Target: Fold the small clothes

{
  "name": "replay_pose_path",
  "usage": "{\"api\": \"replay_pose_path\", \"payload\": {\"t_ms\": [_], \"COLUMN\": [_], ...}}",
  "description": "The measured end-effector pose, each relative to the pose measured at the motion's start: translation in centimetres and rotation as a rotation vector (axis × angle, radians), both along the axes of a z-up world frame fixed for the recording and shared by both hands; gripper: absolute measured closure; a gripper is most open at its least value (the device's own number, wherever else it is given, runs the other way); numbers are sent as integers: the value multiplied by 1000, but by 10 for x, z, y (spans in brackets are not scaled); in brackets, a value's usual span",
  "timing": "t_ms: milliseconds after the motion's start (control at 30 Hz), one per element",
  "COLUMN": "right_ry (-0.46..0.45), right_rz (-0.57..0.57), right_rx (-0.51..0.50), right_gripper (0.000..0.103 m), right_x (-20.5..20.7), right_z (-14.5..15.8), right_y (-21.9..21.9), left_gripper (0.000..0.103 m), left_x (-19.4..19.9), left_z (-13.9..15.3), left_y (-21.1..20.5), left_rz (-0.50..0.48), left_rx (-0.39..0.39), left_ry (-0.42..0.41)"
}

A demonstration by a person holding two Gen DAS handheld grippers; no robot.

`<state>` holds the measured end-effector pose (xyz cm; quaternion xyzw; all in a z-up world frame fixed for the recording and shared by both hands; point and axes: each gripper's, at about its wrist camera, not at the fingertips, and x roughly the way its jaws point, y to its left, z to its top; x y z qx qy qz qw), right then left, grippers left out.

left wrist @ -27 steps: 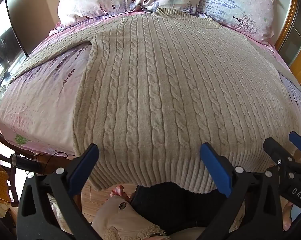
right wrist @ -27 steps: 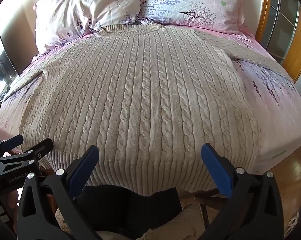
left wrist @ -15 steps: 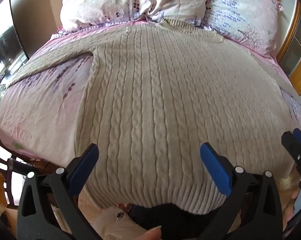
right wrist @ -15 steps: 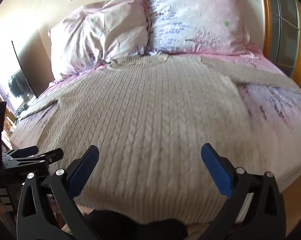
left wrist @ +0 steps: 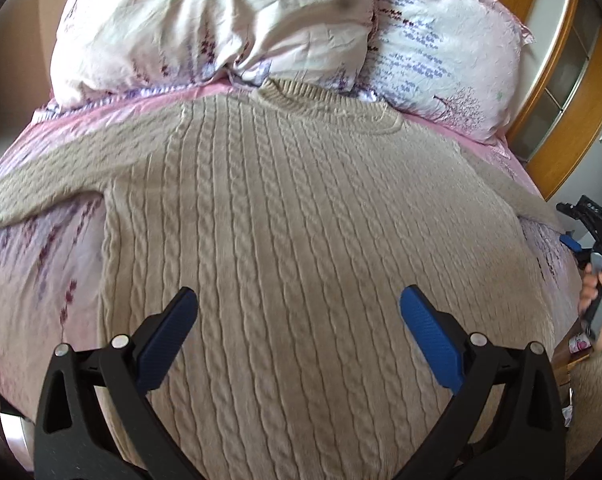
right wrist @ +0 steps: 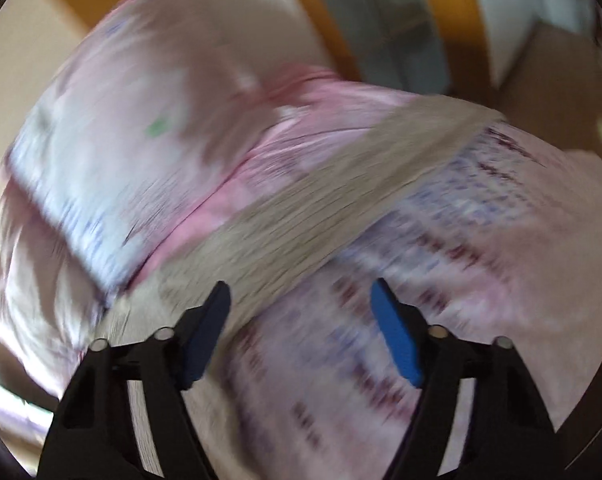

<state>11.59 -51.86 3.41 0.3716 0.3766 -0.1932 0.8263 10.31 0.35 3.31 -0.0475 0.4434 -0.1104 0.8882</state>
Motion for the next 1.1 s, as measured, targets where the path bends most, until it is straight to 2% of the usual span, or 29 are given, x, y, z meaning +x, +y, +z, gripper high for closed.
{"api": "replay_pose_path", "payload": {"t_ms": [67,133,200,300,433,600,767,867,1000,1100], "right_ry": [15,0,5,27,12,13,7,-47,-160,-252], "right_rz": [-121,-176,-223,-276,-310,-347,-327,-289,-144,19], "right_rx": [41,67,96,139,160,152,99,21,-98,-137], "right_gripper": [46,52,56,60,66,89,94,94,94,94], "right_x": [0,-1,1,3,9,9,16,21,37,53], "right_z": [-9,-16,-24,-38,-44,-50,-48,-27,18,46], "right_y": [-30,-48,-62,-75,-89,-102,-100,-89,-54,-9], "left_gripper": [2,2,2,2,2,2,2,2,2,2], "left_x": [4,7,11,21,28,33,40,42,45,47], "left_z": [4,7,8,5,-2,-5,-8,-10,-11,-10], "left_y": [4,7,7,5,12,20,29,34,48,52], "left_rz": [-13,-17,-12,-18,-18,-1,-1,-9,13,33], "left_rx": [-30,-68,-68,-42,-59,-49,-102,-158,-266,-276], "left_ry": [-31,-67,-83,-64,-44,-66,-44,-31,-28,-28]}}
